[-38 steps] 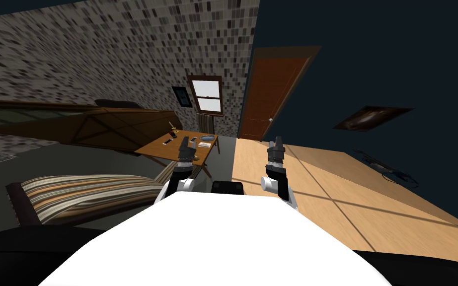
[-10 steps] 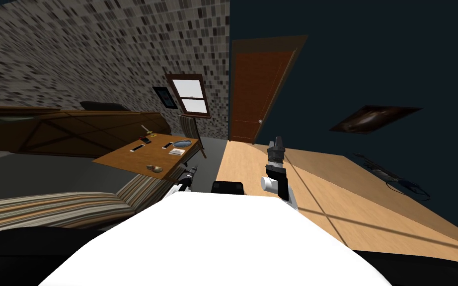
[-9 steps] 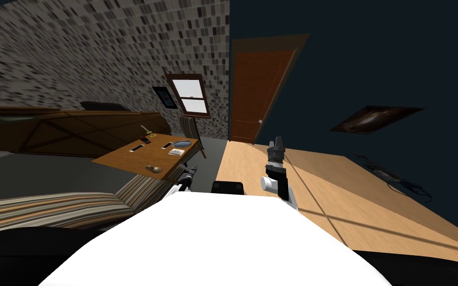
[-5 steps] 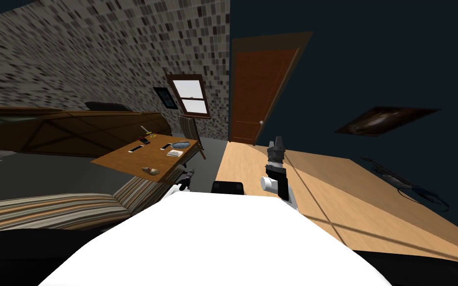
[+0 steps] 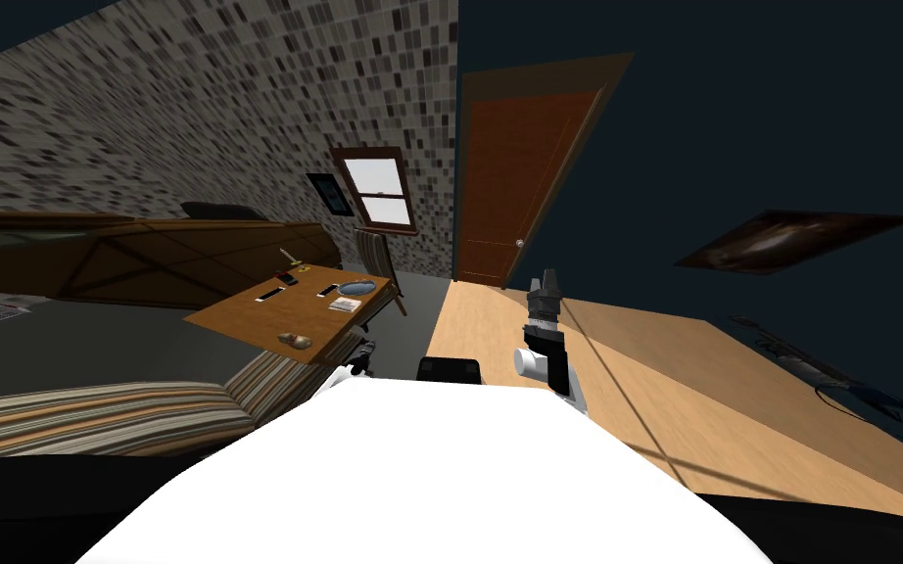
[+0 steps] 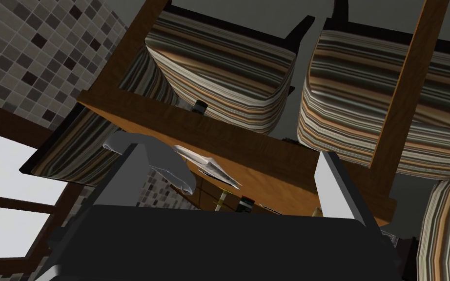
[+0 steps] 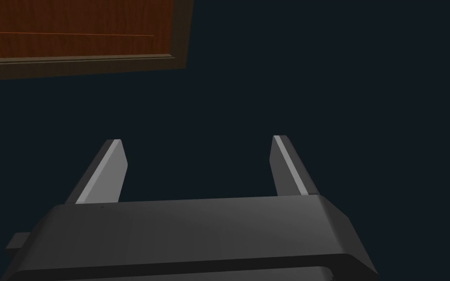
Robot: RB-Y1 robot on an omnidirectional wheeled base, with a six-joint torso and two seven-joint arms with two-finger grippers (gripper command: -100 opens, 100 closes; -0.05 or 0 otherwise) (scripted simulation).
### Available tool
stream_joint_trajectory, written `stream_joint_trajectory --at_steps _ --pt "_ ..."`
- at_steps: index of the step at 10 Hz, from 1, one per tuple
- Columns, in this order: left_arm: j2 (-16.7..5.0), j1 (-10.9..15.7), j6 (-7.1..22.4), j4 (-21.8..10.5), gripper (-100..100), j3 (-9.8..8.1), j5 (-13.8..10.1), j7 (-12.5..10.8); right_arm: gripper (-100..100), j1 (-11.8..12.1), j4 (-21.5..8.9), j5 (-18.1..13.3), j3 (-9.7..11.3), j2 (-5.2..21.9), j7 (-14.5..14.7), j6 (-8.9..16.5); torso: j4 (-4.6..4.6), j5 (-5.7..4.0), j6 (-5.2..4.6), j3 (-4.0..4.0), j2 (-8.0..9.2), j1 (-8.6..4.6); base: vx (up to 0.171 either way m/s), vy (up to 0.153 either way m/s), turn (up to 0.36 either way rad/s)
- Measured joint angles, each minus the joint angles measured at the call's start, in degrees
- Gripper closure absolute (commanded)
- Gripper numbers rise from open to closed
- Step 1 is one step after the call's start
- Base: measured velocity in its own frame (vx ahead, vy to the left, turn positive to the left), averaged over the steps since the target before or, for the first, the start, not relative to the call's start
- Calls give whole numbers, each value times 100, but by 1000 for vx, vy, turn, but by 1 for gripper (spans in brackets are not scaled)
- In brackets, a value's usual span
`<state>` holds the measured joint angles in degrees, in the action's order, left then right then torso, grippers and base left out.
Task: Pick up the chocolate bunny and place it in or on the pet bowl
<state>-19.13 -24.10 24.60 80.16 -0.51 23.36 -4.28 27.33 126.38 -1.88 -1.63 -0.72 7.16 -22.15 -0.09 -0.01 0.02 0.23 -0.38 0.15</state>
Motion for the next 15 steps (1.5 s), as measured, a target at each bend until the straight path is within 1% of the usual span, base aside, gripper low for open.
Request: stream_joint_trajectory --at_steps 2,3,4,5,7,9,10,11,12,13,14,15 --pt "-140 69 308 -147 -100 -26 -160 48 0 0 0 0 0 0 0 0 1 1 0 -2 5 7 76 41 37" --pt "-126 117 383 -256 -100 -57 -137 53 0 -1 0 0 0 0 0 0 2 2 -1 -8 16 9 51 57 55" --pt "-157 192 464 -414 -100 -103 -161 60 0 -1 0 0 0 0 0 0 4 3 0 -11 20 16 93 88 93" --pt "-231 306 599 -603 -100 -157 -240 85 0 0 0 0 -1 1 0 0 2 5 0 -5 9 27 138 135 99" --pt "-376 477 886 -938 -100 -292 -384 139 0 0 0 0 -2 2 0 0 -3 12 0 6 -10 64 138 208 79" --pt "-530 627 1156 -1158 -100 -427 -533 197 0 0 0 0 -2 3 0 0 -2 18 0 5 -7 88 114 207 43" --pt "-560 693 1215 -1260 -100 -464 -542 205 0 -1 0 0 -1 2 0 0 0 16 -2 -1 3 65 76 150 50" --pt "-638 753 1241 -1370 -100 -516 -601 218 0 -1 0 0 -1 2 0 0 2 12 0 -6 12 57 123 203 86" --pt "-728 877 1243 -1586 -100 -586 -631 219 0 0 0 0 -2 2 0 0 0 15 -1 0 1 71 107 266 53" --pt "-811 940 1292 -1661 -100 -655 -659 224 0 -1 0 0 -2 3 0 0 0 19 -1 -2 5 93 62 283 36" --pt "-890 972 1377 -1648 -100 -722 -680 233 0 -1 0 0 -2 3 0 0 3 22 0 -9 18 102 54 213 5" --pt "-937 962 1404 -1644 -100 -757 -696 238 0 -1 0 0 -2 2 0 0 4 20 -1 -13 25 81 25 83 -9"
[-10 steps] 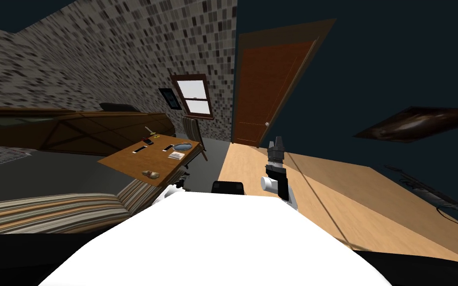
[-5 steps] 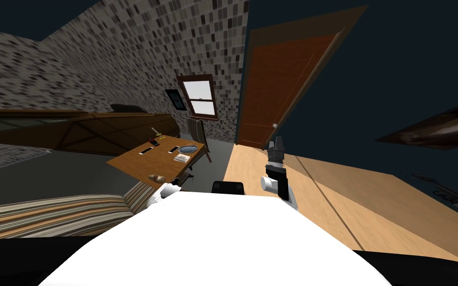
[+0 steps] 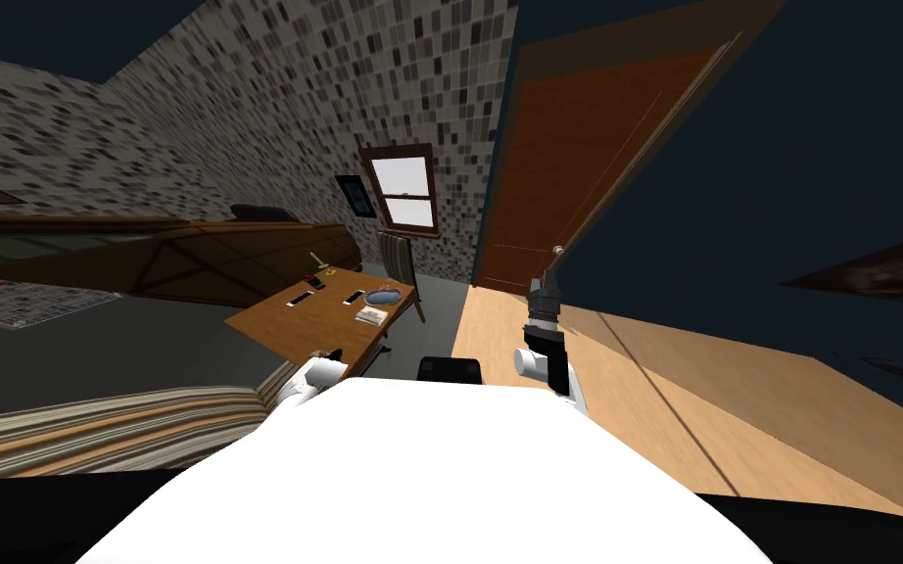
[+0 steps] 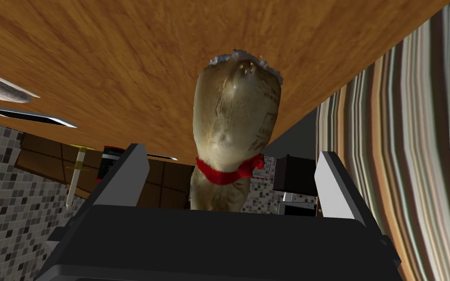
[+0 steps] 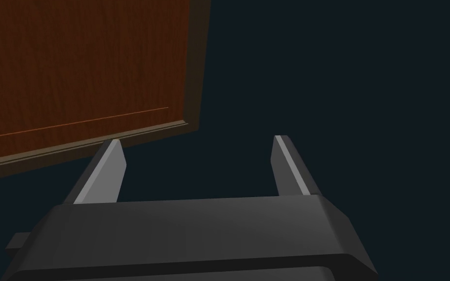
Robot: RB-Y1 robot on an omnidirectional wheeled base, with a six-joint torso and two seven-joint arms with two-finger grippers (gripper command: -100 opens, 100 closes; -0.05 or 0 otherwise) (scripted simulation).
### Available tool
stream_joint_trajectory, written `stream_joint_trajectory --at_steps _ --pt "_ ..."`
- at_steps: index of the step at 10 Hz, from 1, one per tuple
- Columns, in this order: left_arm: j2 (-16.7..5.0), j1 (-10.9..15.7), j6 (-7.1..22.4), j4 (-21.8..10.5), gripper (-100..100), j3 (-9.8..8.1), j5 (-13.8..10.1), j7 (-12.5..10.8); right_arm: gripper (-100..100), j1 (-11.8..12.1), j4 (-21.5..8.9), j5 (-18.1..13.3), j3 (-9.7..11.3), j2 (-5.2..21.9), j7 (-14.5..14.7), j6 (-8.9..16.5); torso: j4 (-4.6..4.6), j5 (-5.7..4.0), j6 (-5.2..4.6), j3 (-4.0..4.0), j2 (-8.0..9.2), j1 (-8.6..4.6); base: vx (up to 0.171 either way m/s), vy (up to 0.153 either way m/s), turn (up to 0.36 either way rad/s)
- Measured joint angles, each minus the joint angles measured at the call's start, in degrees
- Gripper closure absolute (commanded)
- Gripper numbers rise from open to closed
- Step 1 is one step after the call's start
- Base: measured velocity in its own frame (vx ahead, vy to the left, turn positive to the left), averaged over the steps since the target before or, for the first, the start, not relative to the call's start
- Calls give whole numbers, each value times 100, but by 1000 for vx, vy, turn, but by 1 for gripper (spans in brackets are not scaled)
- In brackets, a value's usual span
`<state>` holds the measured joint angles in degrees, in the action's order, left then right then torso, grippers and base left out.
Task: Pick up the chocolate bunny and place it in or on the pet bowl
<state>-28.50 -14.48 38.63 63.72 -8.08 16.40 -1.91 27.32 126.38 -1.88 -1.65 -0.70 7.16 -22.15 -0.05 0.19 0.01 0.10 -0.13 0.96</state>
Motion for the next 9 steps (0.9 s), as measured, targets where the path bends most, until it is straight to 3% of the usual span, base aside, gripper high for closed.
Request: stream_joint_trajectory --at_steps 1,2,9 --pt "-6 -2 0 0 0 -4 -2 0 0 -1 0 0 1 -1 0 0 2 -8 -1 -6 11 -45 5 19 -2" --pt "-7 -1 0 0 -100 -4 -1 0 0 -1 0 0 2 -2 0 0 4 -15 -1 -10 19 -73 -23 11 -105" --pt "-43 475 -195 -977 -100 -282 192 -286 0 -2 0 0 2 -2 0 0 9 -18 -1 -24 41 -81 -70 11 -149"
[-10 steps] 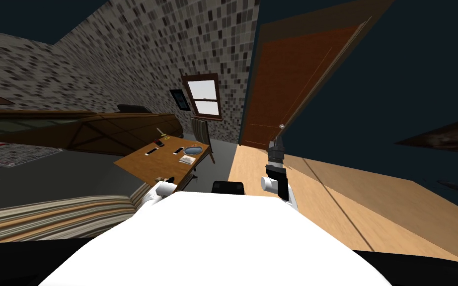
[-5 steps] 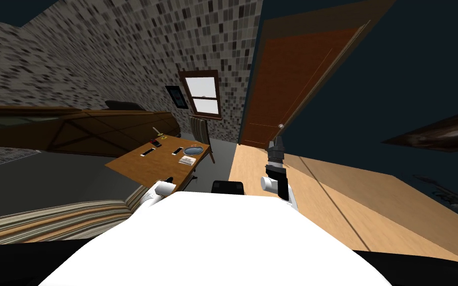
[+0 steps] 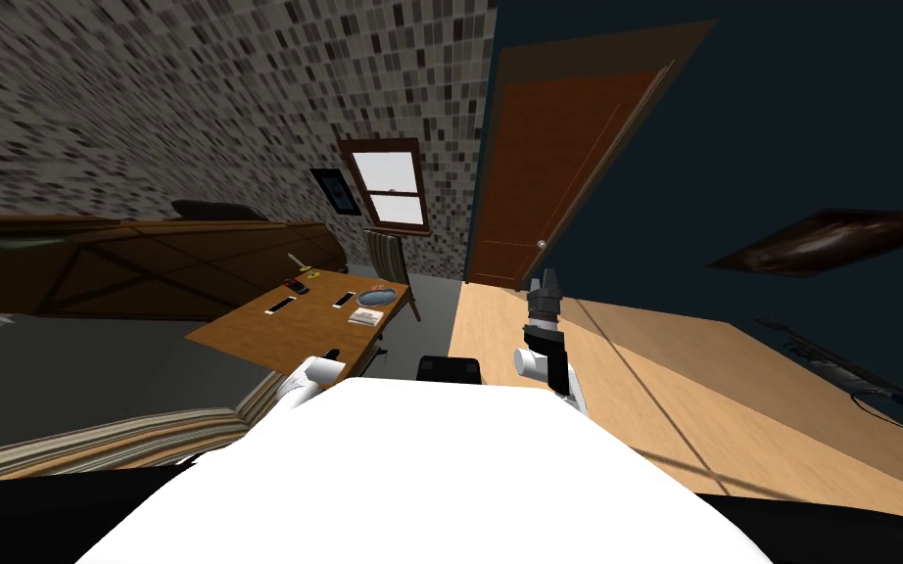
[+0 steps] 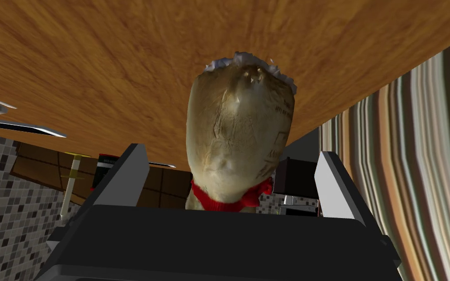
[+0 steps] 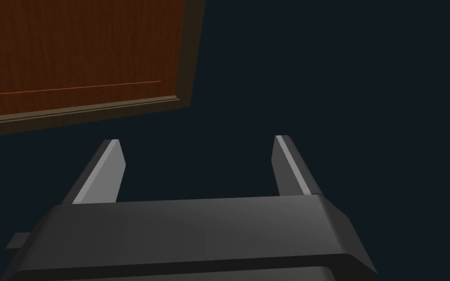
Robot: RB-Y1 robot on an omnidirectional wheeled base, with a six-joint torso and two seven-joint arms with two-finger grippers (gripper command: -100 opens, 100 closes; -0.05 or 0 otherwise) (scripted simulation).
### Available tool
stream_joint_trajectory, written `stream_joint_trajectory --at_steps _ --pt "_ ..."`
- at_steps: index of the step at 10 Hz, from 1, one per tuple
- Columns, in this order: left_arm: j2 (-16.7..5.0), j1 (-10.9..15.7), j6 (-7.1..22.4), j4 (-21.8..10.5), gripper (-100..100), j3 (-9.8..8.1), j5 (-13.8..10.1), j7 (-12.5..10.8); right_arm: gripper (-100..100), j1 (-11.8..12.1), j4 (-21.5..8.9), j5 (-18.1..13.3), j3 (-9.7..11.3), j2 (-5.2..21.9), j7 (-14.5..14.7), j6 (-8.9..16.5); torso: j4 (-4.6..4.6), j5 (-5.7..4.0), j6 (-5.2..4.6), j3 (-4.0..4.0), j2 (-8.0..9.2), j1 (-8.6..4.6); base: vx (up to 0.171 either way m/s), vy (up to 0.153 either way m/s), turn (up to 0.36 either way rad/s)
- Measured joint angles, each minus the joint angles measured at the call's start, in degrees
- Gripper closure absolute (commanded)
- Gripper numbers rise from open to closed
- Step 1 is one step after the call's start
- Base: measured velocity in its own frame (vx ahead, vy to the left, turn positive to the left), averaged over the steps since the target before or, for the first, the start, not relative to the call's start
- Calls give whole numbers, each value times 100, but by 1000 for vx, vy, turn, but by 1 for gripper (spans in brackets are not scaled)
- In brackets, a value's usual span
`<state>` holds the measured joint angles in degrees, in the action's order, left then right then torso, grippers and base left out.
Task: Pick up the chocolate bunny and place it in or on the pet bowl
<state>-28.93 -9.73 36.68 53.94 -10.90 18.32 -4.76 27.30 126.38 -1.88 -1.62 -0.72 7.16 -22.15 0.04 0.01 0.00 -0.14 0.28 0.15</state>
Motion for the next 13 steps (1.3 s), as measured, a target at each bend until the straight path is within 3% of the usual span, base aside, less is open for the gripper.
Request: stream_joint_trajectory --at_steps 4,5,9,10,11,13 --pt "-28 322 -147 -680 -100 -197 131 -202 0 -1 0 0 0 0 0 0 3 -1 0 -8 15 -4 -72 6 -134" --pt "-28 332 -155 -699 100 -203 135 -214 0 1 0 0 0 0 0 0 1 -1 4 -2 2 -3 -8 1 12" --pt "-27 327 -153 -698 100 -202 134 -212 0 1 0 0 0 0 0 0 -3 1 1 11 -20 2 0 0 0" --pt "-27 327 -152 -699 0 -202 134 -212 0 1 0 0 0 0 0 0 -3 1 1 11 -20 2 0 0 0" --pt "-27 327 -152 -699 100 -202 134 -212 0 1 0 0 0 0 0 0 -3 1 1 11 -20 2 68 -12 238" --pt "-21 232 -131 -515 100 -136 105 -158 0 2 0 0 -1 0 0 0 -7 -1 5 23 -43 -4 72 -9 111"
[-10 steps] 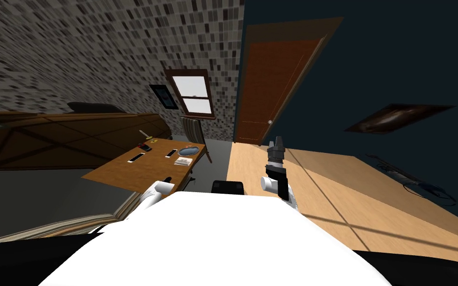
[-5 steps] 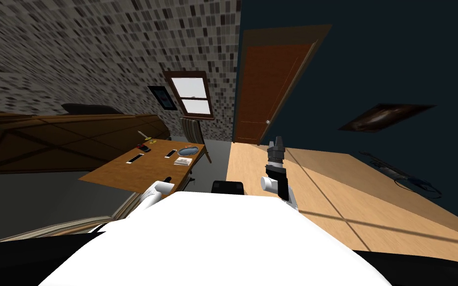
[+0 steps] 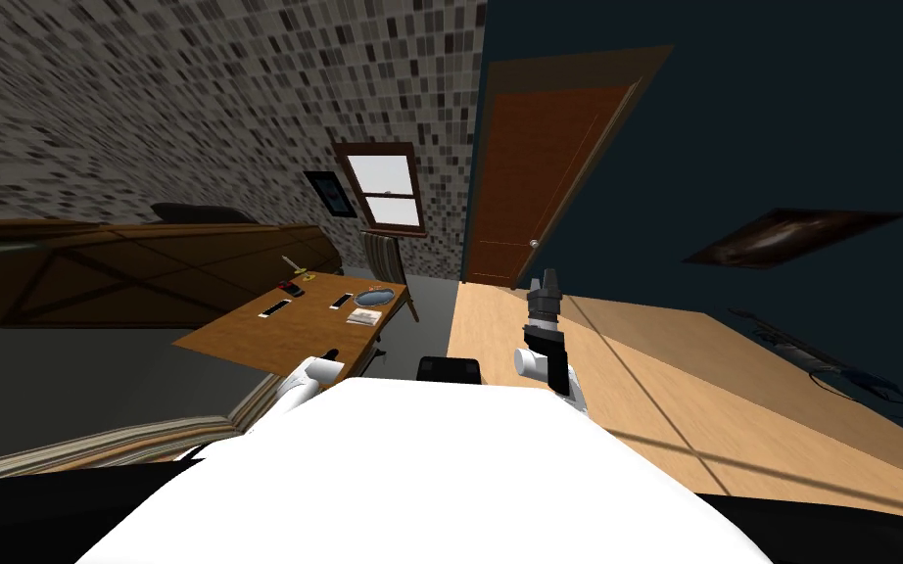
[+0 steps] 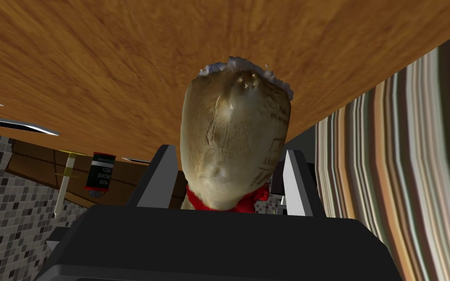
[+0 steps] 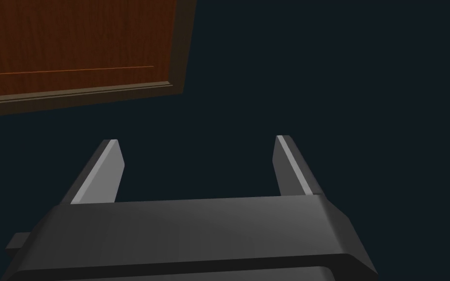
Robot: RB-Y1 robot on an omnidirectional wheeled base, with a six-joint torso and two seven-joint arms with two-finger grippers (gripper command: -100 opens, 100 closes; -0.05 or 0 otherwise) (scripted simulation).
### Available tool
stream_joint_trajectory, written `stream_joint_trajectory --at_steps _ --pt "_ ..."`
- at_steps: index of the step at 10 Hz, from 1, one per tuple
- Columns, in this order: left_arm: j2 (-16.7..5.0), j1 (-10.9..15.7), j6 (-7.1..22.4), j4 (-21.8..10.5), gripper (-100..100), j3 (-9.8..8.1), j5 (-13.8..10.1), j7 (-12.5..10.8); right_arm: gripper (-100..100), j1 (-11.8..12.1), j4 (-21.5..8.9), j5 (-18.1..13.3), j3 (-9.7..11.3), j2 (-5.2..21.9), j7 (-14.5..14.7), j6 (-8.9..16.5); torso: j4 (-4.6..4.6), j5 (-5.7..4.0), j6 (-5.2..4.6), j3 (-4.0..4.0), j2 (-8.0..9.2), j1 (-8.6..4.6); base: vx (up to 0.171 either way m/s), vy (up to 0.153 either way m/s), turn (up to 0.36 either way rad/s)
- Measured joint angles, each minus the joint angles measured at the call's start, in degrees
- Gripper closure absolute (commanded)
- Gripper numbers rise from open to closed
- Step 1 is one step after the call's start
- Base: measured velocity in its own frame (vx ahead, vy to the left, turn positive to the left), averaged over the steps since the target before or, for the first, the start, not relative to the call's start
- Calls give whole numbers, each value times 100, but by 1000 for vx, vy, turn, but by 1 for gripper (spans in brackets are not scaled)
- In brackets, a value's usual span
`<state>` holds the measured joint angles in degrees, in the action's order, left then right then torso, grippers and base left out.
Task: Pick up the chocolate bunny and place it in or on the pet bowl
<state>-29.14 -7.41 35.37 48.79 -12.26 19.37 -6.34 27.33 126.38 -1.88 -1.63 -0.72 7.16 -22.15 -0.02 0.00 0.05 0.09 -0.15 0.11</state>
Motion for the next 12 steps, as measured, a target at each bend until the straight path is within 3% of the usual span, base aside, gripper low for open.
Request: stream_joint_trajectory --at_steps 9,10,11,12 --pt "54 -677 327 1423 100 381 -286 418 0 0 0 0 0 0 0 0 0 -7 -3 2 -4 -9 66 -10 138" --pt "59 -687 335 1442 0 387 -287 426 0 -1 0 0 0 0 0 0 2 -8 -7 -3 6 -5 6 -3 -6" --pt "59 -685 334 1440 100 387 -288 425 0 -1 0 0 0 0 0 0 4 -8 -6 -9 17 -2 -47 -188 -36" --pt "83 -714 338 1450 100 423 -321 442 0 -2 0 0 2 -2 0 0 2 1 -8 -18 37 -66 -19 -231 7"
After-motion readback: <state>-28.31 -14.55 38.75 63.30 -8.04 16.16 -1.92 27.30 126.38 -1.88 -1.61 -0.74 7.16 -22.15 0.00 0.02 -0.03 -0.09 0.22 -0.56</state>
